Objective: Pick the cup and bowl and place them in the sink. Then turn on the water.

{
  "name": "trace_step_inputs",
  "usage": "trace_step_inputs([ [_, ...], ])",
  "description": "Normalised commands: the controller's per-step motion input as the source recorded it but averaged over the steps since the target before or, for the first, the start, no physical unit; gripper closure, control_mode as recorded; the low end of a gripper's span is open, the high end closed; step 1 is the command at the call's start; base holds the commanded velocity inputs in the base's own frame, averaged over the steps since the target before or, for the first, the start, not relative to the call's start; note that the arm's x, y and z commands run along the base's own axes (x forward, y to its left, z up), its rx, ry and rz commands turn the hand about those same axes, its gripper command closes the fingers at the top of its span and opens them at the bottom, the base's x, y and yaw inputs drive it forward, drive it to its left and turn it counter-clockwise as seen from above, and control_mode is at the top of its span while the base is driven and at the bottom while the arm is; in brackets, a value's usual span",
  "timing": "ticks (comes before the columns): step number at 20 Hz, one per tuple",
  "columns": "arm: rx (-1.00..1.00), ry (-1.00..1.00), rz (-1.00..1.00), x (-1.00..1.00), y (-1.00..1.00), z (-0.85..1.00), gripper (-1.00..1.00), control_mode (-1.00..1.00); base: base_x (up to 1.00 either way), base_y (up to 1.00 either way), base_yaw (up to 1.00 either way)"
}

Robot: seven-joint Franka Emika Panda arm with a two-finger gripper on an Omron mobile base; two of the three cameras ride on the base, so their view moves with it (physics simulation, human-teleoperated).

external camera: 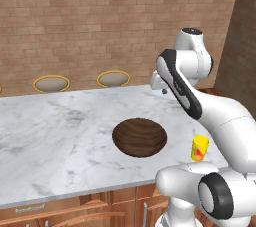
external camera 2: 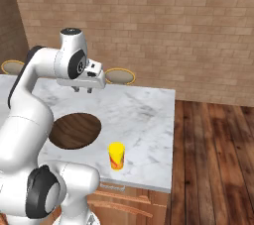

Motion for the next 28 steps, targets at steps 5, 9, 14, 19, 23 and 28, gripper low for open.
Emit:
trace_step_inputs([
  [5, 0.00, -0.02, 0.00, -0.07, 0.00, 0.00, -1.00, -1.00, 0.00, 0.00, 0.00],
  [9, 0.02, -0.05, -0.02, -0.19, 0.01, -0.01, -1.00, -1.00, 0.00, 0.00, 0.00],
  [14, 0.06, -0.04, -0.12, -0.21, 0.12, -0.05, -1.00, -1.00, 0.00, 0.00, 0.00],
  [19, 0.07, -0.02, -0.21, -0.24, 0.17, -0.09, -1.00, -1.00, 0.00, 0.00, 0.00],
  [23, 0.07, 0.00, -0.26, -0.29, 0.13, -0.15, -1.00, -1.00, 0.00, 0.00, 0.00],
  [28, 0.06, 0.00, -0.27, -0.22, 0.04, -0.14, -1.00, -1.00, 0.00, 0.00, 0.00],
])
